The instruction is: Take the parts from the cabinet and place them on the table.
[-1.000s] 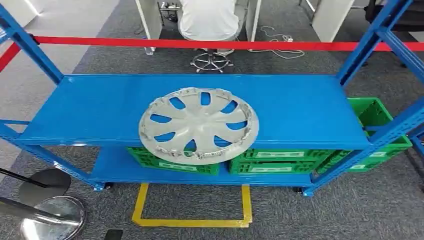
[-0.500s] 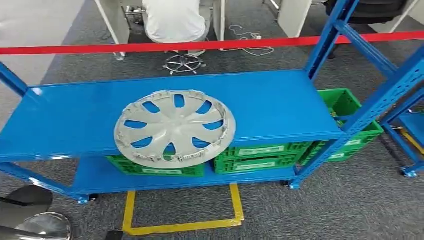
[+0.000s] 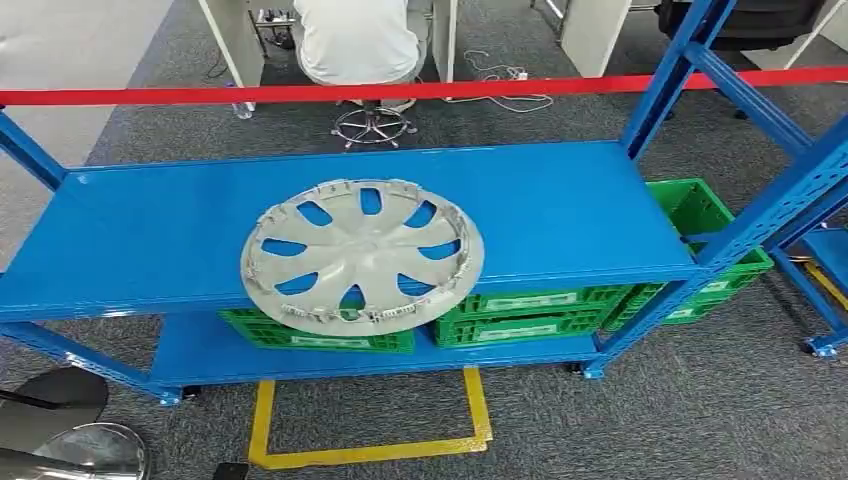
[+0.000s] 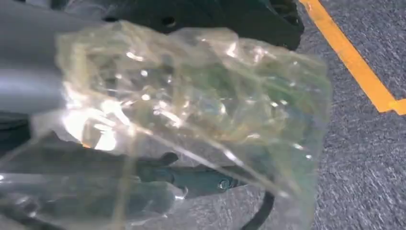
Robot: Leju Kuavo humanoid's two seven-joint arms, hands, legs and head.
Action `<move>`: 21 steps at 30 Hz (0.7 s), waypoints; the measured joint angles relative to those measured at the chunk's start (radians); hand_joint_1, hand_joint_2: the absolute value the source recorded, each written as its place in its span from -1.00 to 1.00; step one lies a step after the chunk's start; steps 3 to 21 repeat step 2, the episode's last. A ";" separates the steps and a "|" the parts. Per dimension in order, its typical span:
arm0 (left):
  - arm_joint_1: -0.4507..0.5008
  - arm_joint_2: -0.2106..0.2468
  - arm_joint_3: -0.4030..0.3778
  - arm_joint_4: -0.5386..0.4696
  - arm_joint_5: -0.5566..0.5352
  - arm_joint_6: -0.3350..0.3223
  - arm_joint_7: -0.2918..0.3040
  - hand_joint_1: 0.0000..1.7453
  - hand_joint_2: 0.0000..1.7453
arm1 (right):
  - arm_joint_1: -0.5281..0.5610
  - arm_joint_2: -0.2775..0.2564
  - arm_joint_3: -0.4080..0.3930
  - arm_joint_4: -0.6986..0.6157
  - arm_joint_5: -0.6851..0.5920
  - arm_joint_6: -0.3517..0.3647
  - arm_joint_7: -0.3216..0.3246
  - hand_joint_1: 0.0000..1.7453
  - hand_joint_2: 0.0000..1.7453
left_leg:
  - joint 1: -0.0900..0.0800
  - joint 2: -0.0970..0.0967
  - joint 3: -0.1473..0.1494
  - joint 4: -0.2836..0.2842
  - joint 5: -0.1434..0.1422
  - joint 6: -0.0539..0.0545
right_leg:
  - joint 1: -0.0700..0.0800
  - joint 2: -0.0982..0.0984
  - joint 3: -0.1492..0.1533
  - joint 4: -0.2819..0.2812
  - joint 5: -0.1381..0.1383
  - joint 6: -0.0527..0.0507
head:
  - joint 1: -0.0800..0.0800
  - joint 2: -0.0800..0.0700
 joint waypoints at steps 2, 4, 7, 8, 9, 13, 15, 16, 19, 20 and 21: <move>0.000 0.000 0.000 0.000 0.000 0.000 0.000 -1.00 -1.00 | 0.000 0.000 0.000 0.000 0.000 0.000 0.000 -1.00 -1.00 | 0.000 0.000 0.000 0.000 0.000 0.001 | 0.000 0.000 0.000 0.000 0.000 0.000 | 0.000 0.000; 0.000 0.000 0.000 0.000 0.000 0.000 0.000 -1.00 -1.00 | 0.000 0.000 0.000 0.000 0.000 0.000 0.000 -1.00 -1.00 | 0.000 0.000 0.000 0.000 0.000 0.001 | 0.000 0.000 0.000 0.000 0.000 0.000 | 0.000 0.000; 0.000 0.000 0.000 0.000 0.000 0.000 0.000 -1.00 -1.00 | 0.000 0.000 0.000 0.000 0.000 0.000 0.000 -1.00 -1.00 | 0.000 0.000 0.000 0.000 0.000 0.001 | 0.000 0.000 0.000 0.000 0.000 0.000 | 0.000 0.000; 0.000 0.000 0.000 0.000 0.000 0.000 0.000 -1.00 -1.00 | 0.000 0.000 0.000 0.000 0.000 0.000 0.000 -1.00 -1.00 | 0.000 0.000 0.000 0.000 0.000 0.001 | 0.000 0.000 0.000 0.000 0.000 0.000 | 0.000 0.000; 0.000 0.000 0.000 0.000 0.000 0.000 0.000 -1.00 -1.00 | 0.000 0.000 0.000 0.000 0.000 0.000 0.000 -1.00 -1.00 | 0.000 0.000 0.000 0.000 0.000 0.001 | 0.000 0.000 0.000 0.000 0.000 0.000 | 0.000 0.000; 0.000 0.000 0.000 0.000 0.000 0.000 0.000 -1.00 -1.00 | 0.000 0.000 0.000 0.000 0.000 0.000 0.000 -1.00 -1.00 | 0.000 0.000 0.000 0.000 0.000 0.001 | 0.000 0.000 0.000 0.000 0.000 0.000 | 0.000 0.000; 0.000 0.000 0.000 0.000 0.000 0.000 0.000 -1.00 -1.00 | 0.000 0.000 0.000 0.000 0.000 0.000 0.000 -1.00 -1.00 | 0.000 0.000 0.000 0.000 0.000 0.001 | 0.000 0.000 0.000 0.000 0.000 0.000 | 0.000 0.000; 0.000 0.000 0.000 0.000 0.000 0.000 0.000 -1.00 -1.00 | 0.000 0.000 0.000 0.000 0.000 0.000 0.000 -1.00 -1.00 | 0.000 0.000 0.000 0.000 0.000 0.001 | 0.000 0.000 0.000 0.000 0.000 0.000 | 0.000 0.000; 0.000 0.000 0.000 0.000 0.000 0.000 0.000 -1.00 -1.00 | 0.000 0.000 0.000 0.000 0.000 0.000 0.000 -1.00 -1.00 | 0.000 0.000 0.000 0.000 0.000 0.001 | 0.000 0.000 0.000 0.000 0.000 0.000 | 0.000 0.000; 0.000 0.000 0.000 0.000 0.000 0.000 0.000 -1.00 -1.00 | 0.000 0.000 0.000 0.000 0.000 0.000 0.000 -1.00 -1.00 | 0.000 0.000 0.000 0.000 0.000 0.001 | 0.000 0.000 0.000 0.000 0.000 0.000 | 0.000 0.000; 0.000 0.000 0.000 0.000 0.000 0.000 0.000 -1.00 -1.00 | 0.000 0.000 0.000 0.000 0.000 0.000 0.000 -1.00 -1.00 | 0.000 0.000 0.000 0.000 0.000 0.001 | 0.000 0.000 0.000 0.000 0.000 0.000 | 0.000 0.000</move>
